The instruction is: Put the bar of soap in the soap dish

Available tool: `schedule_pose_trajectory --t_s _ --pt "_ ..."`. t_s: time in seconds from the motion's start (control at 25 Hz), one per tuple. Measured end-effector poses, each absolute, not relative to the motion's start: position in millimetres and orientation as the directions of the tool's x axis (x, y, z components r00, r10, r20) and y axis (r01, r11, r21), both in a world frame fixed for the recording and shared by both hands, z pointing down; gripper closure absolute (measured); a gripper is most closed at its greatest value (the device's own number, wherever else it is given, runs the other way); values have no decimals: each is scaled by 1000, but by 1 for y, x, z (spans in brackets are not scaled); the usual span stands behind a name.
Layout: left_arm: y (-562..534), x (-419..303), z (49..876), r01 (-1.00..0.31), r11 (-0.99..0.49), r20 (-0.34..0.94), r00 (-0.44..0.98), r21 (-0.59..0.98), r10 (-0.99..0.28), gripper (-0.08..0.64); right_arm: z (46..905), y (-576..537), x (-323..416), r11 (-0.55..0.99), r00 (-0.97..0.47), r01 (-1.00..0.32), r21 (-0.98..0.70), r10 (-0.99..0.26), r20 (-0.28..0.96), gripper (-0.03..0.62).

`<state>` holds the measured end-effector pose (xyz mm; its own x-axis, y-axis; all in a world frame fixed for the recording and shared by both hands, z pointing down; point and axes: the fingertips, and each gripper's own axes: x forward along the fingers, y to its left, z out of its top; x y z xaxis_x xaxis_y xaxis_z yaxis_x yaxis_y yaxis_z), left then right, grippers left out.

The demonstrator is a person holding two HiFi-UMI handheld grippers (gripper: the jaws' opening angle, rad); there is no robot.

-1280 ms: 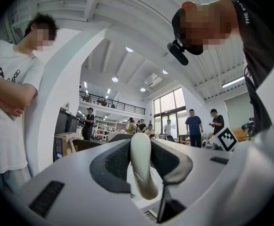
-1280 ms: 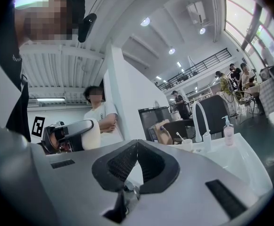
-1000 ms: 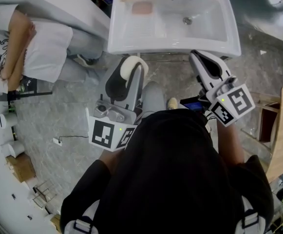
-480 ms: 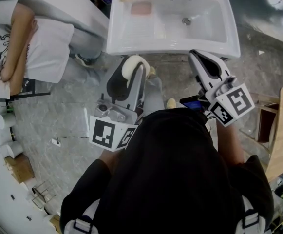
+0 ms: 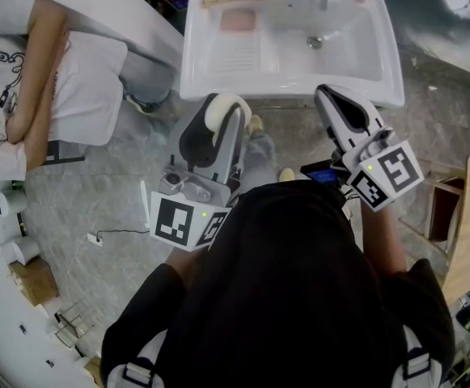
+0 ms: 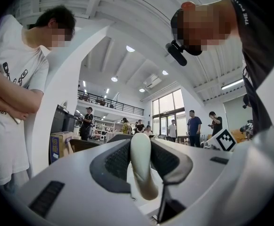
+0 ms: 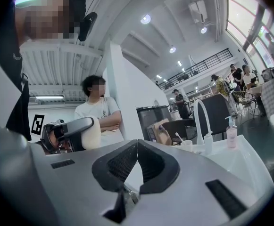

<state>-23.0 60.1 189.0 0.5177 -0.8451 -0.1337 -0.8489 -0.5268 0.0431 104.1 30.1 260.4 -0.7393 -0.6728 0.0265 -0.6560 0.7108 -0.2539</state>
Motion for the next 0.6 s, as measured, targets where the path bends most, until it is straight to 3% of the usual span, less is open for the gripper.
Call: schedule_pose_trajectory --t_s 0.6 --pt "-11 -36 195 -840 -540 -116 532 53 -839 438 266 -35 85 711 -744 -653 -261 -667 44 571"
